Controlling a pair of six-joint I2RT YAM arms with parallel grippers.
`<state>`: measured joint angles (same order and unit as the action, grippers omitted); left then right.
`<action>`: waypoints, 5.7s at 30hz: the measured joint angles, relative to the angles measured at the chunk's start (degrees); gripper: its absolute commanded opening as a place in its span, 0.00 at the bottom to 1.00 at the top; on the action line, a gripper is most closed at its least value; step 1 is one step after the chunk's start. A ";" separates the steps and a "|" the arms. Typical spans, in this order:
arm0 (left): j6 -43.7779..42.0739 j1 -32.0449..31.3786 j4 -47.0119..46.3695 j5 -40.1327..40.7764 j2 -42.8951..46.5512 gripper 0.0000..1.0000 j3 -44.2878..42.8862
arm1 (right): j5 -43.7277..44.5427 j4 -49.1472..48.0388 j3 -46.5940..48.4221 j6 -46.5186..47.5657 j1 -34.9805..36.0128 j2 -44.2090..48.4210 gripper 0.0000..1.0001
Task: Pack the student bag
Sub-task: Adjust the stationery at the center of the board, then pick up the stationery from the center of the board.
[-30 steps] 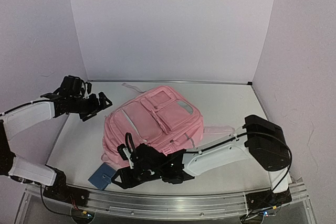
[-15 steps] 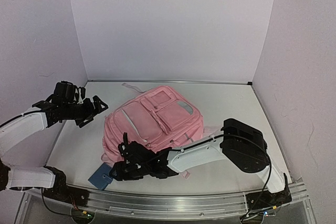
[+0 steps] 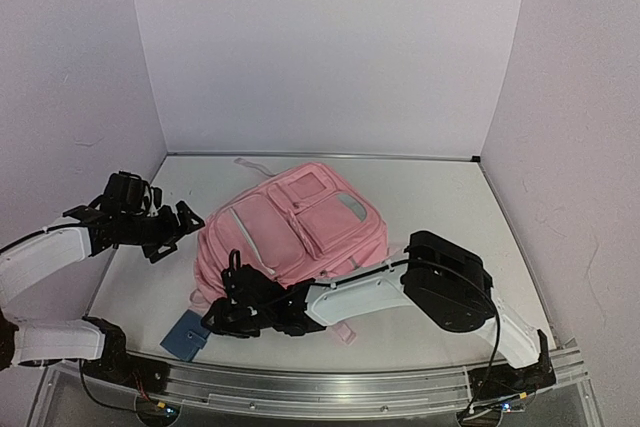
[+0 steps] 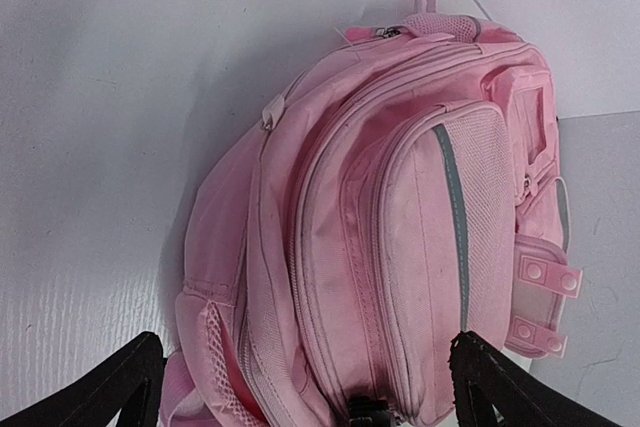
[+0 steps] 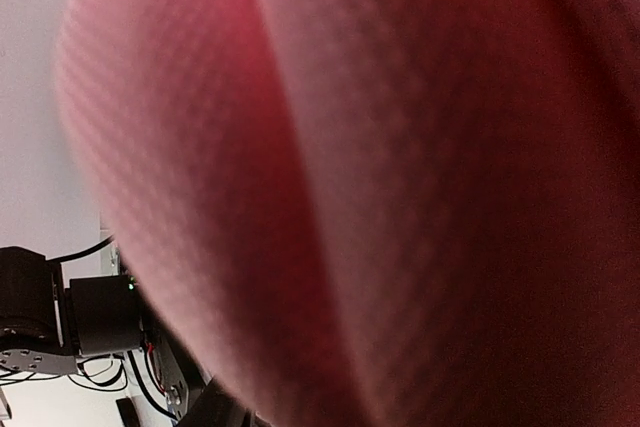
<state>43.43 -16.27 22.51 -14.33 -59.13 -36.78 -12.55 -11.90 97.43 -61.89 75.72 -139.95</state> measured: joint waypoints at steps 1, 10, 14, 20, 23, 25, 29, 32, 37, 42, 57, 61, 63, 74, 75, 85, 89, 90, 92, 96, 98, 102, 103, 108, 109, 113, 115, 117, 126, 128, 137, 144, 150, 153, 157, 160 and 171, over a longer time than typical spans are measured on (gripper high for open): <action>0.05 0.00 -0.02 -0.02 0.00 0.99 0.13 | -0.04 -0.12 0.24 -0.11 0.00 -0.23 0.35; 0.95 0.00 -1.25 -1.35 -0.45 0.84 3.28 | -0.97 -2.93 1.57 -0.29 -0.19 -1.80 0.25; 2.46 0.00 -1.50 -1.76 -0.30 0.84 6.80 | -1.65 -4.37 1.59 -0.32 -0.22 -1.91 0.26; 4.56 0.00 -0.97 -2.02 0.33 0.72 10.13 | -3.61 -6.45 3.52 -0.27 -0.22 -4.55 0.24; 5.08 0.00 -1.24 -2.32 0.35 0.66 10.43 | -4.19 -7.11 3.78 -0.29 -0.20 -4.85 0.23; 5.35 0.00 -1.98 -2.52 0.37 0.64 11.01 | -4.96 -8.18 3.86 -0.43 -0.23 -5.08 0.23; 6.11 0.00 -2.86 -2.60 0.37 0.63 11.86 | -6.18 -10.35 4.67 -1.34 -0.35 -6.13 0.24; 6.31 0.11 -3.15 -2.60 0.37 0.63 12.05 | -6.87 -11.77 5.94 -2.25 -0.46 -7.36 0.26; 6.41 0.11 -3.16 -2.66 0.35 0.63 12.05 | -7.41 -13.03 7.37 -3.32 -0.57 -8.70 0.32; 6.39 0.11 -3.11 -2.67 0.35 0.62 12.05 | -7.24 -13.26 7.15 -3.50 -0.55 -8.68 0.32; 6.00 0.11 -2.99 -2.64 -0.31 0.65 10.54 | -6.63 -0.29 5.68 16.35 0.98 -3.87 0.44; 5.93 0.11 -2.99 -2.70 -1.28 0.65 9.90 | -5.44 3.22 7.18 23.21 2.51 -3.72 0.44; 5.91 0.11 -3.00 -2.87 -1.48 0.65 9.76 | -4.73 5.46 8.47 25.64 3.12 -3.82 0.44; 5.87 0.11 -3.01 -3.08 -2.00 0.65 9.39 | 2.63 9.93 16.08 32.51 4.95 -7.90 0.34; 5.87 0.11 -3.01 -3.10 -2.05 0.65 9.36 | 3.96 10.01 16.45 32.57 5.03 -8.14 0.34; 5.85 0.11 -2.98 -3.54 -2.05 0.65 9.36 | 11.49 10.44 21.93 32.95 5.11 -11.64 0.28; 5.85 0.11 -2.96 -3.54 -2.05 0.65 9.36 | 11.21 10.22 23.32 33.99 5.11 -12.83 0.14; 5.84 0.11 -2.93 -3.54 -2.03 0.65 9.36 | 11.19 10.18 23.32 34.20 5.11 -12.86 0.10; 5.84 0.11 -2.93 -3.56 -2.03 0.65 9.36 | 11.19 10.08 23.32 34.58 5.11 -12.84 0.03; 5.84 0.11 -2.93 -3.72 -2.03 0.65 9.36 | 11.27 9.15 22.75 34.79 5.05 -12.79 0.00; 5.85 0.11 -2.93 -4.08 -2.03 0.66 9.36 | 11.48 7.48 21.23 34.82 5.05 -12.31 0.00; 5.64 0.11 -2.93 -5.16 -2.03 0.69 9.36 | 13.19 4.44 14.29 34.39 5.05 -8.72 0.00; 5.56 0.11 -2.92 -5.39 -2.02 0.70 9.36 | 13.69 4.21 11.85 34.17 5.06 -7.17 0.00; 5.02 0.07 -2.89 -7.22 -1.15 0.78 9.38 | 16.43 3.52 -1.74 32.70 5.11 1.85 0.00; 5.03 0.03 -2.89 -7.57 -0.80 0.79 9.38 | 16.87 3.76 -4.49 32.40 5.09 3.88 0.00; 5.70 -0.92 -3.11 -9.21 0.99 0.82 9.96 | 17.96 4.30 -13.61 31.22 5.09 10.92 0.00; 6.52 -1.81 -3.12 -10.02 1.76 0.82 11.03 | 17.82 4.25 -16.76 30.80 5.15 13.64 0.00; 7.37 -2.67 -2.96 -10.68 2.39 0.83 12.25 | 17.44 4.17 -19.16 30.52 5.27 16.17 0.00; 8.70 -3.45 0.06 -11.59 8.71 0.87 11.29 | 11.23 3.11 -23.38 31.03 5.18 26.16 0.00; 8.78 -3.46 0.54 -12.15 9.98 0.88 9.80 | 11.93 3.41 -23.78 30.74 5.18 28.32 0.00; 9.14 -4.59 -3.58 -19.52 13.21 0.92 6.87 | 21.38 6.58 -23.60 29.92 4.51 34.48 0.00; 9.40 -11.34 -9.16 -23.48 8.93 0.93 5.63 | 26.67 7.97 -23.06 29.15 1.74 34.90 0.00; 9.62 -14.31 -12.35 -24.83 5.77 0.78 5.19 | 28.81 8.35 -22.84 27.06 -0.27 35.07 0.00; 10.17 -14.32 -13.50 -25.25 5.62 0.60 5.19 | 29.16 8.39 -22.84 25.96 -0.58 35.07 0.00; 11.18 -14.34 -16.36 -26.34 5.36 0.50 5.24 | 29.13 8.38 -22.84 25.06 -0.59 35.07 0.00; 11.74 -14.34 -18.06 -27.12 5.27 0.44 5.31 | 28.81 8.30 -22.84 24.70 -0.59 35.10 0.00; 12.47 -14.45 -20.15 -29.17 3.63 0.15 5.42 | 25.79 5.34 -23.79 22.90 -1.56 35.89 0.11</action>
<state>55.90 -30.72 2.35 -43.49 -55.51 -31.36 13.24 -6.55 73.64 -39.00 74.17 -104.06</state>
